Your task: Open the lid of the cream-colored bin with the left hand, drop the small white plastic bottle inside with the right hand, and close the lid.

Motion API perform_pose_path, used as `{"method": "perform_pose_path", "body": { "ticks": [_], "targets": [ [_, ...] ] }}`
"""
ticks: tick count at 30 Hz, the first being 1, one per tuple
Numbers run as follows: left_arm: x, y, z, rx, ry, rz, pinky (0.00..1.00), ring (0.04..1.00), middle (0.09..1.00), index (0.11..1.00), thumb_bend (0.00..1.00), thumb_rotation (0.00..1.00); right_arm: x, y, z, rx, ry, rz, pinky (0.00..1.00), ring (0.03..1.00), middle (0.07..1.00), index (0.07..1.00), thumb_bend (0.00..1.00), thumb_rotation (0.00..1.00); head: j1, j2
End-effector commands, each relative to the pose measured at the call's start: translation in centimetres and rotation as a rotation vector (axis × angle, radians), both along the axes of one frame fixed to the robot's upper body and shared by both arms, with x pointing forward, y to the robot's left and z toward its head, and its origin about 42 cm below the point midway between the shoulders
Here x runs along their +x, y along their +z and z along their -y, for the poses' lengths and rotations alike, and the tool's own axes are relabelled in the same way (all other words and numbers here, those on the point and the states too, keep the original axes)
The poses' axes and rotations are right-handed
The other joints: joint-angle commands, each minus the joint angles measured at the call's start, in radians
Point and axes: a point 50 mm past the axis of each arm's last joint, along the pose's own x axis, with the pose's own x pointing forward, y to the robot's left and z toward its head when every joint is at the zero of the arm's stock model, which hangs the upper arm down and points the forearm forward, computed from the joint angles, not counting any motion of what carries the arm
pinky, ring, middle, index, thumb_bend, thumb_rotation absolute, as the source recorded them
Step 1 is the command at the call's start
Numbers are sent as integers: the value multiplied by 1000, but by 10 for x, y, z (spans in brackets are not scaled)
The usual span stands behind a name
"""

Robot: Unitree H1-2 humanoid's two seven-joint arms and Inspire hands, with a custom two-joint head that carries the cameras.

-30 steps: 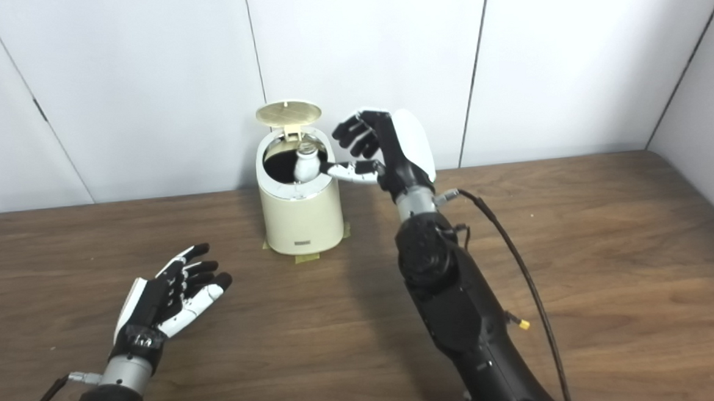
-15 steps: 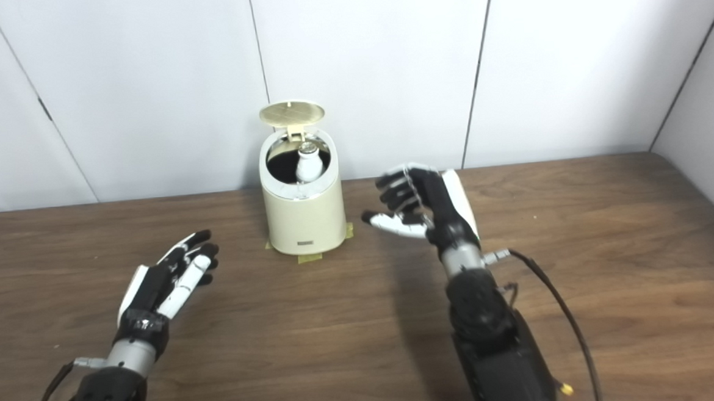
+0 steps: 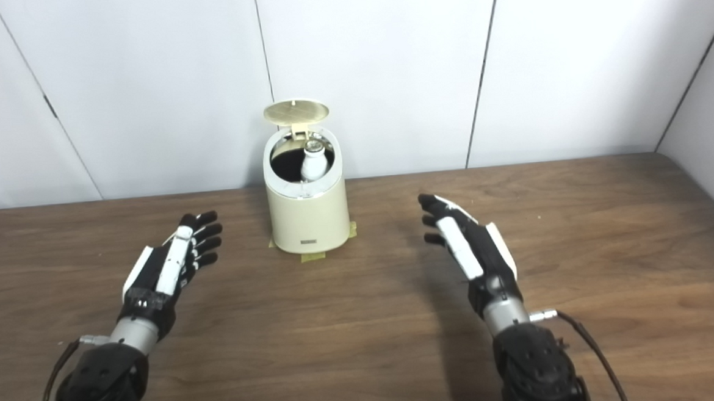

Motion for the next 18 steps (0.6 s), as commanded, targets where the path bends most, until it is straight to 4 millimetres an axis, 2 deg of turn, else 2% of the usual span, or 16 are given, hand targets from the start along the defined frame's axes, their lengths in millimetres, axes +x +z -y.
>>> {"method": "perform_pose_path", "body": {
  "ticks": [1,6,11,18],
  "targets": [
    [17,31,10,-35,-30,122,882,902,908,937,553,1000,-1,11,0,18,5,74,817,890,904,872,668,998,2,-3],
    [33,47,19,-80,-53,162,932,932,928,940,606,988,-13,-2,2,57,-13,63,836,903,920,906,684,1000,2,-15],
    [49,66,28,-80,-46,199,917,923,917,928,603,963,-18,-13,-2,88,-26,68,834,913,942,927,669,1000,5,-30],
    [77,90,30,-44,-62,256,910,924,929,933,597,979,-21,-20,-6,130,-31,62,845,919,948,933,639,1000,10,-37]
  ]
}}
